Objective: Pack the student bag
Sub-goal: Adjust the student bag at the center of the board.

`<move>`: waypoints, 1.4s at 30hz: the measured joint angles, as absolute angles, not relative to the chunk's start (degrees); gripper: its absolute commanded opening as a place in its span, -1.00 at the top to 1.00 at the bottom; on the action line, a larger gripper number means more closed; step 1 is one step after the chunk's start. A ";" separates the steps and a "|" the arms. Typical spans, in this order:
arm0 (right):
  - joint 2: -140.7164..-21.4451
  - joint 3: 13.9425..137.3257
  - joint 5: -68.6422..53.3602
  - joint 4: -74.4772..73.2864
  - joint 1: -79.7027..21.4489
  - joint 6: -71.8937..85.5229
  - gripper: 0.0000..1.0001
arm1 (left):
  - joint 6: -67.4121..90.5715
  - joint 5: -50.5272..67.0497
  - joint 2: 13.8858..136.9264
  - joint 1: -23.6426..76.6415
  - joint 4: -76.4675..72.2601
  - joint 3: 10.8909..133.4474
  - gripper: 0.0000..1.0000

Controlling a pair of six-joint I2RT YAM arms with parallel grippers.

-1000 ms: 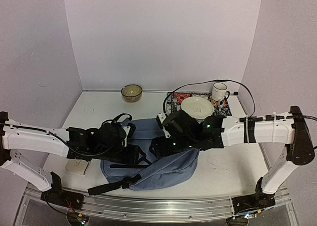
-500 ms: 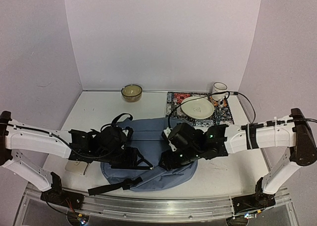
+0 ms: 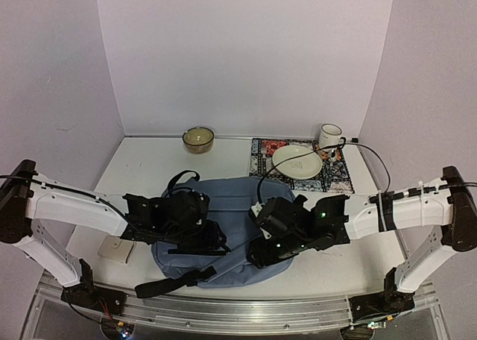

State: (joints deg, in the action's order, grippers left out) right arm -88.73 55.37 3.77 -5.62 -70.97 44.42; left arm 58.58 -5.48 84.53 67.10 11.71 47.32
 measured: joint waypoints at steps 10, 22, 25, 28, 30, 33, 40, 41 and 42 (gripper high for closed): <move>-88.61 55.37 7.13 -5.29 -71.66 44.38 0.03 | 63.18 -4.68 91.49 67.20 9.34 51.22 0.72; -84.40 55.31 8.40 -4.43 -72.05 44.26 -0.31 | 64.86 -4.98 94.30 67.44 7.75 52.16 1.00; -82.41 55.33 8.70 -4.36 -72.05 43.87 -0.36 | 64.86 -5.30 94.30 67.61 7.42 52.16 1.00; -81.60 55.84 9.52 -4.34 -71.79 43.23 -0.33 | 64.86 -5.38 94.27 67.61 7.41 52.13 0.98; -81.88 56.56 9.73 -4.43 -71.37 42.80 -0.25 | 64.87 -5.48 94.09 67.68 7.34 51.98 0.93; -84.78 59.32 9.73 -4.33 -69.69 41.70 -0.14 | 64.96 -5.83 93.10 68.08 6.96 51.06 0.83; -93.88 65.06 9.01 -4.29 -67.25 40.03 -0.04 | 65.17 -6.49 90.38 72.29 7.52 49.67 0.71; -94.37 65.22 8.80 -4.35 -67.13 40.03 -0.04 | 65.27 -6.70 90.37 73.41 7.47 49.67 0.71; -94.65 65.27 8.66 -4.48 -67.09 40.01 -0.04 | 65.43 -6.88 90.39 74.50 7.54 49.67 0.71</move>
